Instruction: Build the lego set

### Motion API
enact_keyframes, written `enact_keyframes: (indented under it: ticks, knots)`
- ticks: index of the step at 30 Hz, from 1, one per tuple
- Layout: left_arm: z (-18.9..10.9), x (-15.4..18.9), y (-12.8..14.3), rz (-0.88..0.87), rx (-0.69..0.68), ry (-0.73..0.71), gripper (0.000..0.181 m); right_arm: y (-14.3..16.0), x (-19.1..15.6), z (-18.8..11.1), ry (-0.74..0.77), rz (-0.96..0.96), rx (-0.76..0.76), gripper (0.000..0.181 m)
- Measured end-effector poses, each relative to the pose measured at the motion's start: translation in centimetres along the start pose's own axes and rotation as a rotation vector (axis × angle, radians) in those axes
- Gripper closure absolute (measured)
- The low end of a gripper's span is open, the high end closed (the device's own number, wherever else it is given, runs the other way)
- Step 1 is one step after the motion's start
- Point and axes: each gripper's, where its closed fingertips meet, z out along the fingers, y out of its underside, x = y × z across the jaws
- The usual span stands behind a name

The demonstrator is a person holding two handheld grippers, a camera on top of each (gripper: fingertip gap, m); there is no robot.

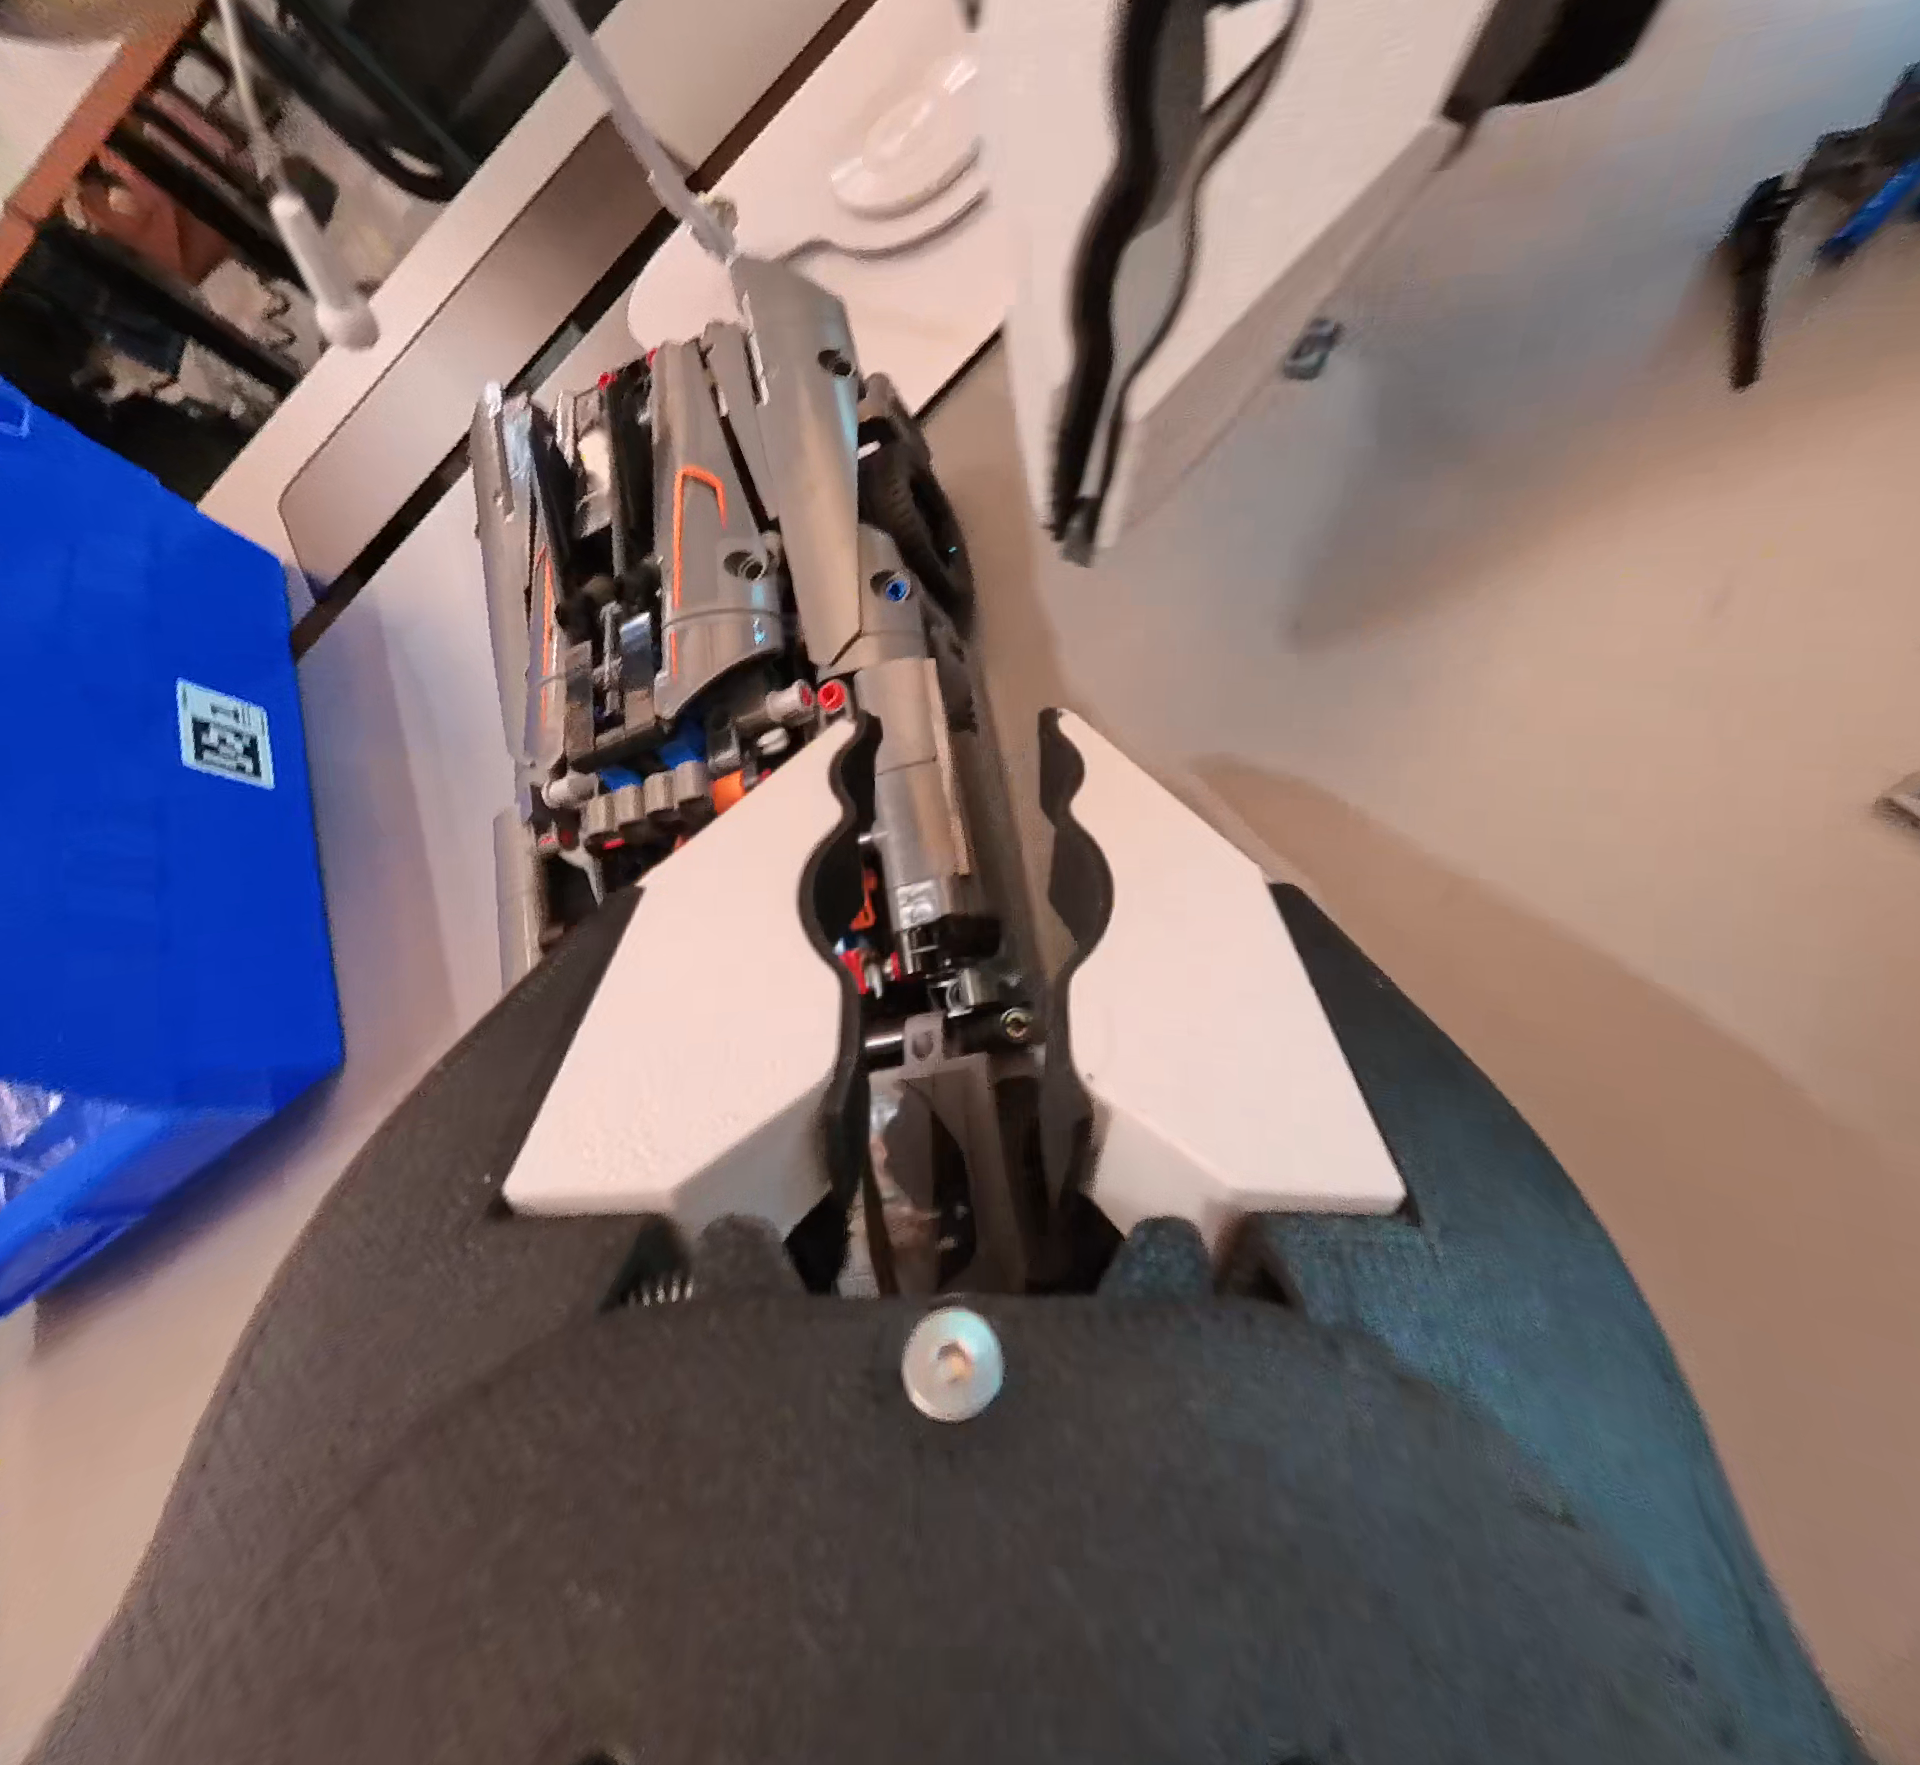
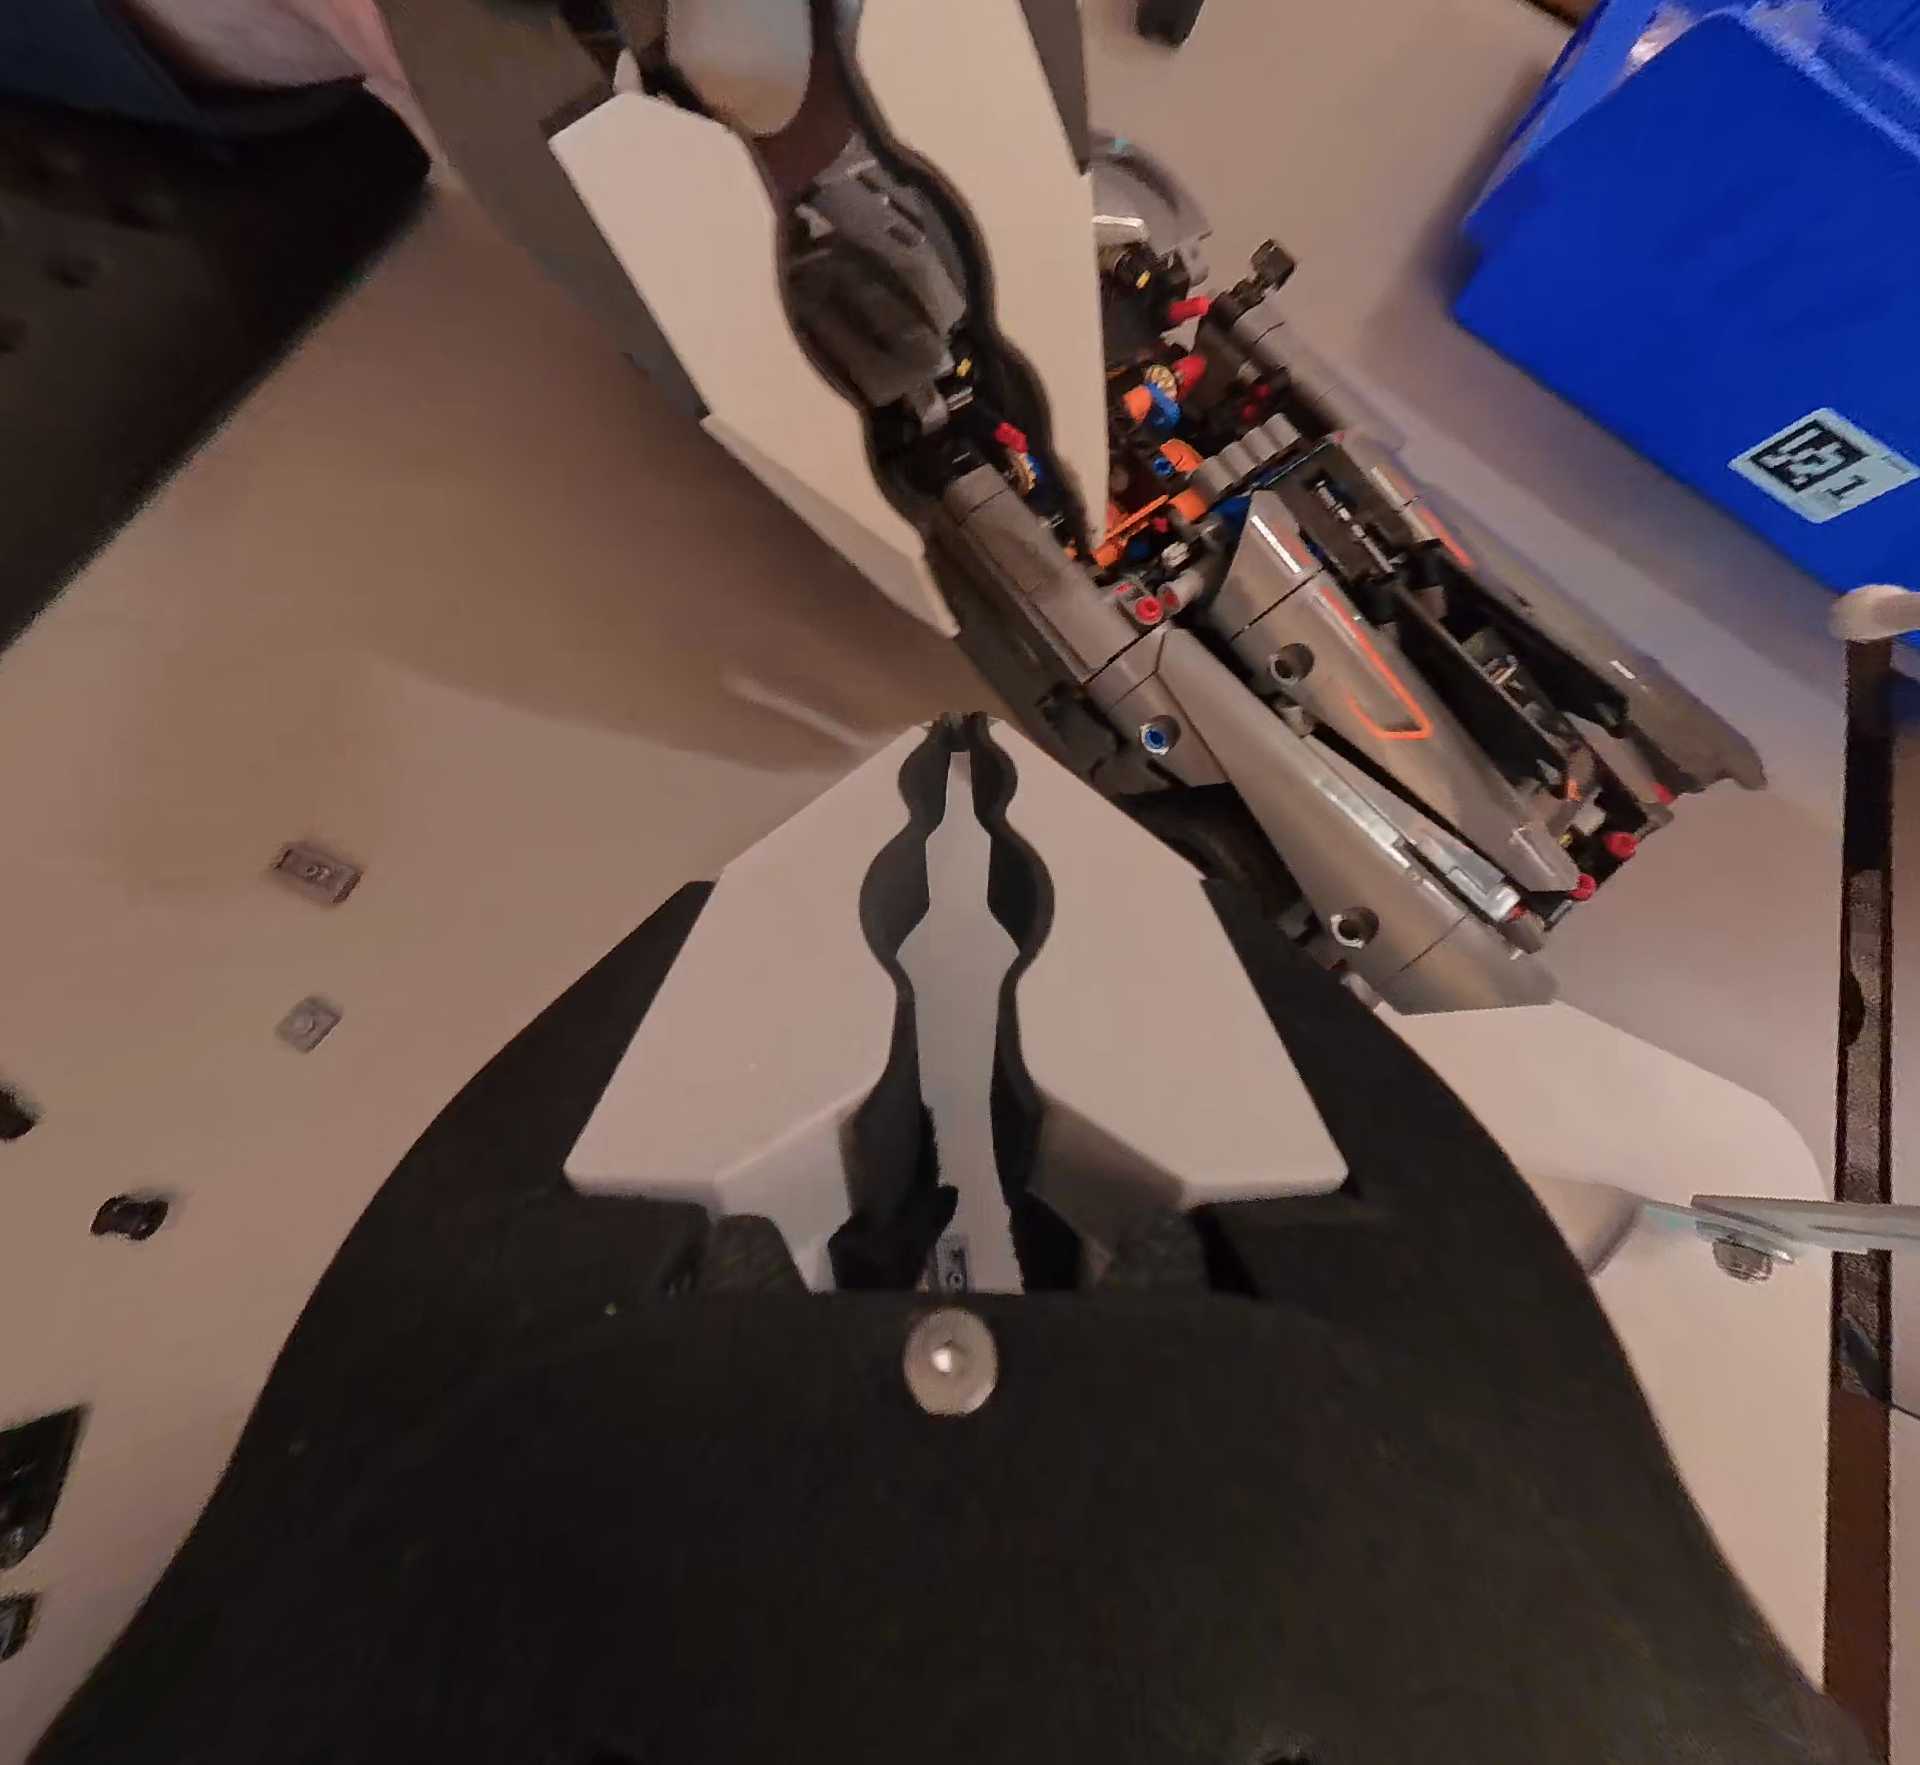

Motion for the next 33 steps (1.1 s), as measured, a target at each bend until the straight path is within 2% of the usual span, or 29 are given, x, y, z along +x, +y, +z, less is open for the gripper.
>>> enact_keyframes:
  ticks: [6,17,33]
  knots:
    - [-0.5,0.9,-2.2,0.109,0.093,-0.028,0.156,-1.2,0.4,-0.7,-0.013,0.054,0.11,0.179]
    - [-0.5,1.1,-3.3,0.147,0.142,-0.058,0.171,-2.2,-0.2,-1.0,-0.08,0.108,0.191,0.179]
    - [-1.8,-0.3,-5.3,0.302,0.173,-0.282,0.174,-4.0,0.7,-2.0,-0.231,0.476,0.328,0.179]
